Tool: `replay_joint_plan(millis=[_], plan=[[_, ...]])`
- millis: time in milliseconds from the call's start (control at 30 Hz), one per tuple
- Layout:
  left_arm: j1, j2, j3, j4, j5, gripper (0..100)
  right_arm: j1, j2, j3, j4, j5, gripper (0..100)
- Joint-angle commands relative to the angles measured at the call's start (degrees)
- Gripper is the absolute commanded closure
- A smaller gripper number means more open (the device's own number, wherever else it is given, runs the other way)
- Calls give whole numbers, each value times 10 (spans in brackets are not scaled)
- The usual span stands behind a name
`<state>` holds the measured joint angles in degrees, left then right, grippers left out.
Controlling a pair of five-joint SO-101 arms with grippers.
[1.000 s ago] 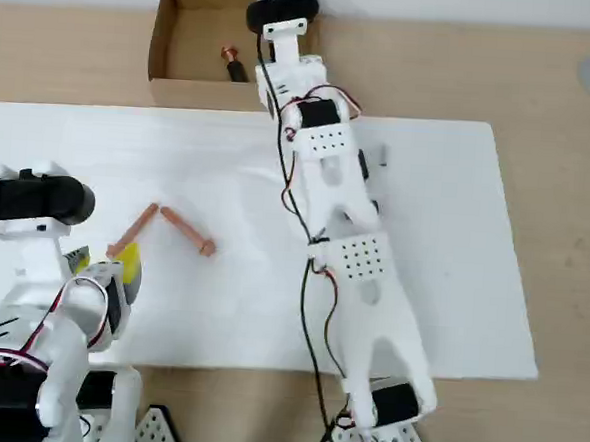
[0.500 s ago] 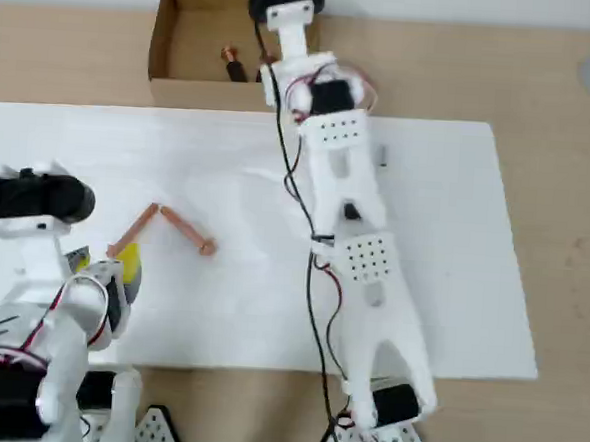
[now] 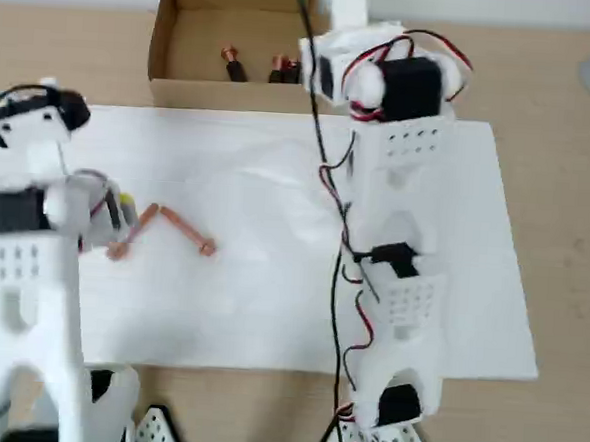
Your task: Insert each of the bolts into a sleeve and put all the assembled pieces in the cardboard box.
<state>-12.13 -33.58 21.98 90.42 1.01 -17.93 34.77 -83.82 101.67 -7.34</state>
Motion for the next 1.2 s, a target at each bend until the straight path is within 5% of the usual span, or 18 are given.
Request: replay_joint_plan(millis=[0, 133, 500, 667, 900, 1167], plan=[[-9, 80, -63, 11, 18, 811, 12, -120, 86, 9, 4, 716], [-5, 156, -80, 45, 45, 811, 15, -267, 260, 9, 6, 716], [-5, 221, -84, 46, -20, 811, 131, -567, 755, 4, 76, 716], [-11, 219, -79, 47, -157, 811, 163, -649, 859, 4, 81, 716], [-57, 224, -81, 67, -316, 811, 167, -760, 947, 4, 185, 716], [-62, 225, -78, 40, -432, 811, 167, -898, 994, 4, 290, 716]])
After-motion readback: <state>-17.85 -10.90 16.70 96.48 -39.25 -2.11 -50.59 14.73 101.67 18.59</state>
